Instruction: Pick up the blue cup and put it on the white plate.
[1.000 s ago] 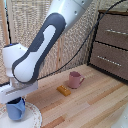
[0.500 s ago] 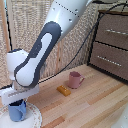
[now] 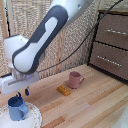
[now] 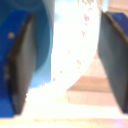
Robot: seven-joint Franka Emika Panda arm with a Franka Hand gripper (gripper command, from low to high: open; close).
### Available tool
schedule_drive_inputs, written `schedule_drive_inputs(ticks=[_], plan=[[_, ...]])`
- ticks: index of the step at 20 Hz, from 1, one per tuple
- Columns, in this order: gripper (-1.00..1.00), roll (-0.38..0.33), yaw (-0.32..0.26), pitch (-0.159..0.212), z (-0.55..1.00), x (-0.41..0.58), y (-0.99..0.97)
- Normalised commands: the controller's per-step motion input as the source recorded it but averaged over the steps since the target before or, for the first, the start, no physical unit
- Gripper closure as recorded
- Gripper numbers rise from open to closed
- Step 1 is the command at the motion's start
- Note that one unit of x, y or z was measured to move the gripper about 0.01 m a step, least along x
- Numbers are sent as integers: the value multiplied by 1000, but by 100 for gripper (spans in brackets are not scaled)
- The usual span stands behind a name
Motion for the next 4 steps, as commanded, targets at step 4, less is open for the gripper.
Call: schedule_drive_inputs(ticks=[4], plan=[[-100,-81,0,-171,625,304,-108]])
